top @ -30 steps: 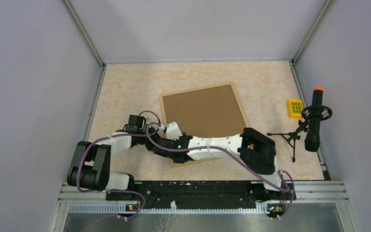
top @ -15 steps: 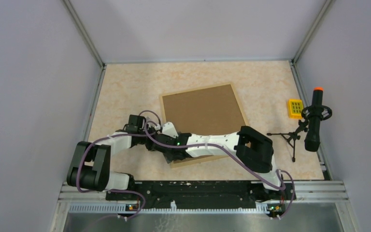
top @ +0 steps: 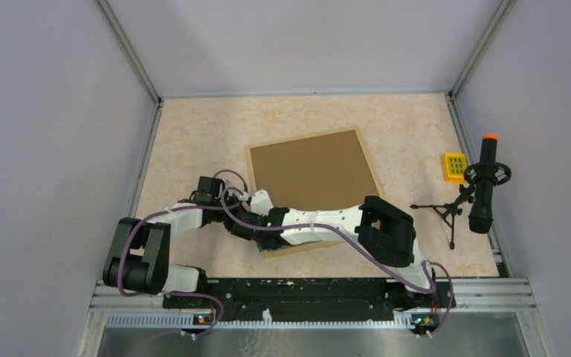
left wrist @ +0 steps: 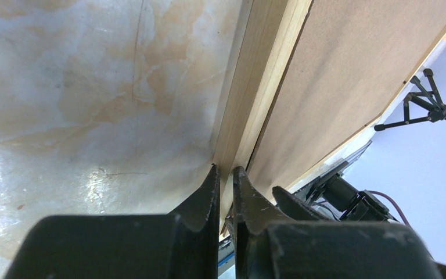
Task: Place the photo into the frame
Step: Adjust the photo frame item on the photo frame.
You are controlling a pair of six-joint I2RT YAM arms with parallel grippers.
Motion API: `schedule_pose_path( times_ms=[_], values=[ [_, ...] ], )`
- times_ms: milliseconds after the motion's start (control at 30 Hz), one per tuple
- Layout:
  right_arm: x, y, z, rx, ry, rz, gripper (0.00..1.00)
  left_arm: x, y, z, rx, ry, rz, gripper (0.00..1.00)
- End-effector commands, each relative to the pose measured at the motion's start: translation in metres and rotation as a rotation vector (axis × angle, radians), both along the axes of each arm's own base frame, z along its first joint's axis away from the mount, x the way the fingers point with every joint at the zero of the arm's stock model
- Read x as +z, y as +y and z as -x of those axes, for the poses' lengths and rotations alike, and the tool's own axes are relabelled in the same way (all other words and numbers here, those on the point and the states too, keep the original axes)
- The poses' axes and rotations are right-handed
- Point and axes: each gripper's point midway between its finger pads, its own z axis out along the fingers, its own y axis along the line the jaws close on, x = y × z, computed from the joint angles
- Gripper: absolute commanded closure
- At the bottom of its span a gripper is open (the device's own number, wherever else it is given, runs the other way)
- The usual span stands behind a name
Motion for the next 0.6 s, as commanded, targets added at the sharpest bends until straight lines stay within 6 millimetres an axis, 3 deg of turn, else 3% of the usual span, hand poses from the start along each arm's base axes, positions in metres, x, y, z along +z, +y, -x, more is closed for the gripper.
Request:
schedule_pose_path(
  times_ms=[0, 233, 467, 567],
  values=[
    [-0.009, -0.048, -0.005, -0.066, -0.068, 0.226, 0.56, -0.056, 0.051, 0.027, 0.068, 0.129, -0.318, 0.89],
    [-0.009, -0.050, -0.007, -0.107, -0.095, 0.224, 0.74, -0.057, 0.050, 0.027, 0.068, 0.135, -0.338, 0.89],
    [-0.025, -0.051, -0.004, -0.112, -0.065, 0.212, 0.78, -0.057, 0.050, 0.027, 0.071, 0.133, -0.349, 0.89],
    [-0.029, -0.054, -0.005, -0.128, -0.018, 0.170, 0.85, -0.057, 0.050, 0.027, 0.071, 0.135, -0.350, 0.89]
  ],
)
